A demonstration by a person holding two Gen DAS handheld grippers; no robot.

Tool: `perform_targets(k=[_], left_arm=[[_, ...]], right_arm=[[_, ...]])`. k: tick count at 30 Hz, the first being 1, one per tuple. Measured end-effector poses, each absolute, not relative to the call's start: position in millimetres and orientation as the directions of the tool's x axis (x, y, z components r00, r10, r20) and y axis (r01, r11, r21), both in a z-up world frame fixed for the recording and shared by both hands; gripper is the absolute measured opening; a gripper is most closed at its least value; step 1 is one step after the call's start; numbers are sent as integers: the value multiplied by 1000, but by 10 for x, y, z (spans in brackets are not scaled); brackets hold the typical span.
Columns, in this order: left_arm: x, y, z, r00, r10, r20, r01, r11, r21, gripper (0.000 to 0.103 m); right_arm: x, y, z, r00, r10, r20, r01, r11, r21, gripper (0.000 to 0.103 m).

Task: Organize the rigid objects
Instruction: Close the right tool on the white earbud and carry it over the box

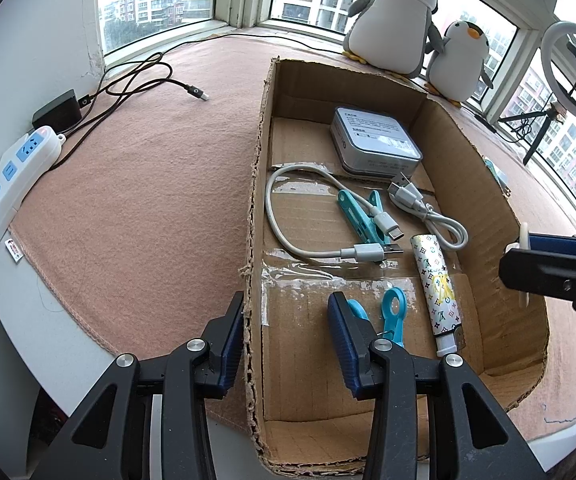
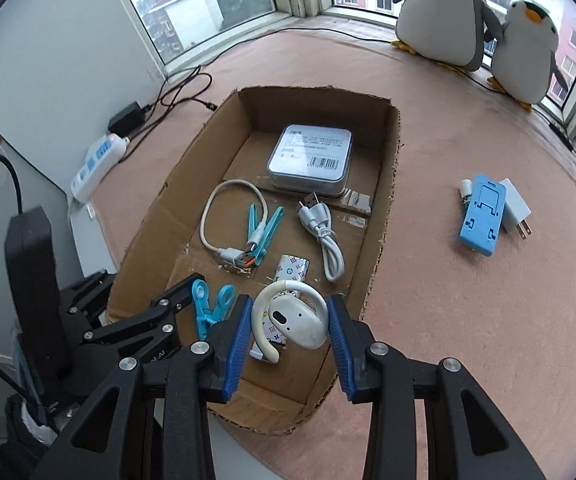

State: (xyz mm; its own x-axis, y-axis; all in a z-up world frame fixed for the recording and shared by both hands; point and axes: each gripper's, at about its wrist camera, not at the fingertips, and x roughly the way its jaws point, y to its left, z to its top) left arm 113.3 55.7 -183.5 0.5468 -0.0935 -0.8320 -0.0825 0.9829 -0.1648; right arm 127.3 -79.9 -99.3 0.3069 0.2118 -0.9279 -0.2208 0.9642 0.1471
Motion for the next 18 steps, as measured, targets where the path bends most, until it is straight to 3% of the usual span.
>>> perform_targets(k=[7, 13, 18], left_arm=[[1129, 559, -1835, 547, -94, -832, -83, 983, -165, 44], [1129, 559, -1835, 546, -93, -832, -82, 983, -164, 44], [1130, 559, -1837, 547, -94, -832, -83, 983, -165, 44]], right_arm=[[1271, -763, -1020, 310, 186, -932, -228, 967, 117, 35], [1280, -765, -1012, 333, 169, -928, -227, 969, 95, 48], [1265, -780, -970, 345, 179, -921, -226, 969, 103, 48]])
